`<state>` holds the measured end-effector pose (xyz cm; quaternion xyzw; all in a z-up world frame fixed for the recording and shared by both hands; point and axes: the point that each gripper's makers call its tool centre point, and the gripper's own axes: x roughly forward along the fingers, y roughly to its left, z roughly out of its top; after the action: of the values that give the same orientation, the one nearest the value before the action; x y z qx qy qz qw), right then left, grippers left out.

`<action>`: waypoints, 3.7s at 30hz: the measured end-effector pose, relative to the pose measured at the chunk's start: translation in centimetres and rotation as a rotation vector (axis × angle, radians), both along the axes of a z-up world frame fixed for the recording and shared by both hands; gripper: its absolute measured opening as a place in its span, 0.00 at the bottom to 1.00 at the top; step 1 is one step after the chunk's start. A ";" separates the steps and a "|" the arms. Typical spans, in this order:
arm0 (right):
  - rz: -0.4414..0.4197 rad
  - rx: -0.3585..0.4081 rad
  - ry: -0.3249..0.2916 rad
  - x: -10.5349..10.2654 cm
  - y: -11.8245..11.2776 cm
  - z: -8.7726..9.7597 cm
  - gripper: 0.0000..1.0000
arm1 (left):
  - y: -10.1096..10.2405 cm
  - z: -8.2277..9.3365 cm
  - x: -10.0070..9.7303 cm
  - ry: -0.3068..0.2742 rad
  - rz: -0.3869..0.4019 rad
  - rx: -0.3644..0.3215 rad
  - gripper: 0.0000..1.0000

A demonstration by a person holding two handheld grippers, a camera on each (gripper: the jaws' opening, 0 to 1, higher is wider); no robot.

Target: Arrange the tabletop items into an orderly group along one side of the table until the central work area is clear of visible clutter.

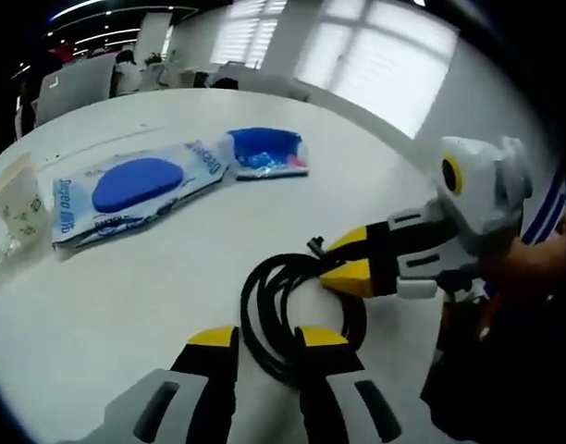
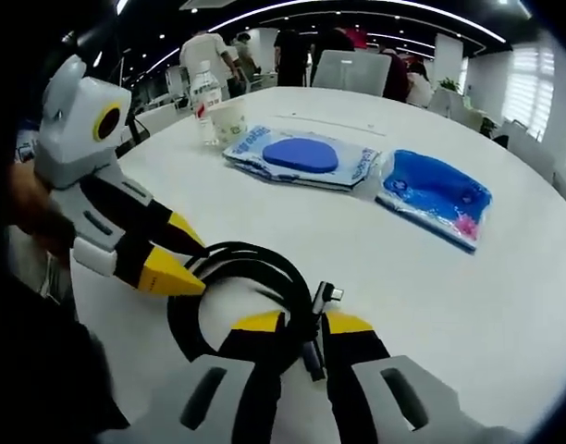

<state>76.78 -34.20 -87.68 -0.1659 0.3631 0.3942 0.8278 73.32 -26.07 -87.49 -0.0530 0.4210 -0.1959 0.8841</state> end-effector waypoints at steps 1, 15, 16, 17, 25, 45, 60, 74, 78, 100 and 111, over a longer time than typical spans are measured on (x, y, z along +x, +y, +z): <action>-0.008 0.000 0.007 0.0 0.0 0.0 0.12 | -0.2 0.0 0.0 0.001 -0.002 0.002 0.20; -0.012 -0.022 0.011 0.0 0.1 0.2 0.10 | -0.2 -0.1 0.1 -0.010 -0.038 0.045 0.12; -0.010 -0.025 0.011 0.1 0.1 0.2 0.09 | -0.3 -0.1 0.1 -0.011 -0.041 0.045 0.10; -0.009 -0.028 0.008 0.1 0.1 0.2 0.09 | -0.5 0.0 0.0 -0.015 -0.051 0.046 0.08; -0.025 -0.026 0.022 -0.6 -0.5 0.5 0.08 | -0.9 0.1 -0.1 -0.009 -0.063 0.042 0.05; -0.054 0.012 -0.012 0.3 -1.3 4.6 0.07 | -1.7 3.9 0.9 -0.052 -0.087 0.020 0.02; -0.054 0.020 -0.041 4.6 -1.1 5.5 0.07 | -1.5 5.5 5.0 -0.085 -0.074 0.018 0.02; -0.046 -0.018 0.021 7.3 -0.5 2.7 0.07 | -0.9 3.0 7.7 -0.007 -0.034 -0.011 0.02; -0.047 -0.026 0.030 7.5 -0.5 2.3 0.08 | -1.0 2.9 8.0 0.003 -0.026 -0.012 0.02; -0.039 -0.119 0.019 8.8 -0.6 -0.1 0.11 | -0.9 0.3 9.0 0.039 -0.042 0.062 0.06; -0.001 -0.073 -0.059 8.3 -0.7 1.5 0.15 | -0.8 2.5 9.3 -0.078 -0.065 0.051 0.17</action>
<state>85.06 -34.86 -86.18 -0.2074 0.3529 0.3752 0.8317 82.57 -26.89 -84.94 -0.0088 0.3924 -0.2156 0.8941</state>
